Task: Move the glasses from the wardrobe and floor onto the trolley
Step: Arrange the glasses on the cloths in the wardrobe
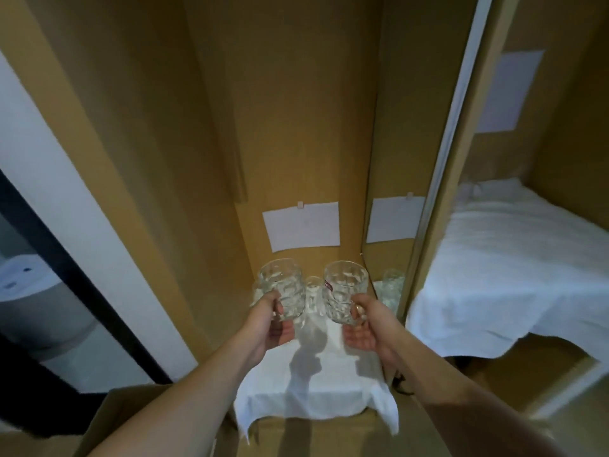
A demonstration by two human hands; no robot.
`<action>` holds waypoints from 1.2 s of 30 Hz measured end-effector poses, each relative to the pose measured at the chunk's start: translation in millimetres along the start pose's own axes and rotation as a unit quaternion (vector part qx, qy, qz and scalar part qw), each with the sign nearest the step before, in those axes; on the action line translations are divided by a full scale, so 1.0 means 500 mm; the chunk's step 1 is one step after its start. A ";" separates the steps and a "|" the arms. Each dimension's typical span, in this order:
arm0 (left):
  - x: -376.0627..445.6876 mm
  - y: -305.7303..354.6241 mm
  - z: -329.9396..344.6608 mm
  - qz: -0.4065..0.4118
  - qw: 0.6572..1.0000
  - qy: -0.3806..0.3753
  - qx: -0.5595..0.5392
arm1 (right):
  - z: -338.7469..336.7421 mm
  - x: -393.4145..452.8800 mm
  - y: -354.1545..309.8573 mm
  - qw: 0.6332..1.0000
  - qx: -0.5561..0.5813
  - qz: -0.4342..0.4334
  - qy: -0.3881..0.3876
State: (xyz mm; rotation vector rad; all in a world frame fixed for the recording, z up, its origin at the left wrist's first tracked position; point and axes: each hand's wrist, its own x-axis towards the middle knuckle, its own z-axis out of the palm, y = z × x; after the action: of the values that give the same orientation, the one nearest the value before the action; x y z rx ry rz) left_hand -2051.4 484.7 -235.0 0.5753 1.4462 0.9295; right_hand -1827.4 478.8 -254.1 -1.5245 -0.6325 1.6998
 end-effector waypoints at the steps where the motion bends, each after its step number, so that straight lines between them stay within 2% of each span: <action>1: -0.007 0.006 -0.004 0.008 1.000 -0.010 0.009 | 0.003 -0.018 -0.005 1.000 -0.003 -0.013 0.009; 8: -0.053 0.028 -0.017 0.034 0.994 -0.075 0.069 | 0.001 -0.145 0.000 0.996 0.015 -0.068 0.056; 12: -0.074 0.018 0.006 0.038 0.988 -0.122 0.084 | -0.013 -0.216 0.022 0.989 0.006 -0.090 0.114; 17: -0.113 0.002 0.057 0.029 0.978 -0.173 0.111 | -0.058 -0.297 0.044 0.982 0.031 -0.088 0.162; 24: -0.164 -0.007 0.162 0.030 0.965 -0.226 0.132 | -0.146 -0.377 0.040 0.971 0.089 -0.122 0.187; 31: -0.217 -0.020 0.302 0.051 0.952 -0.262 0.150 | -0.284 -0.401 0.022 0.966 0.091 -0.137 0.200; 36: -0.249 -0.044 0.421 0.064 0.954 -0.246 0.157 | -0.404 -0.400 0.006 0.967 0.078 -0.123 0.211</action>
State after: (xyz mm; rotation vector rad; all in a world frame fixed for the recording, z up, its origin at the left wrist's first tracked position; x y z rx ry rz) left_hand -1827.7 413.3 -163.4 1.0659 1.1118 0.5948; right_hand -1629.0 293.9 -169.0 -1.5584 -0.4288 1.1615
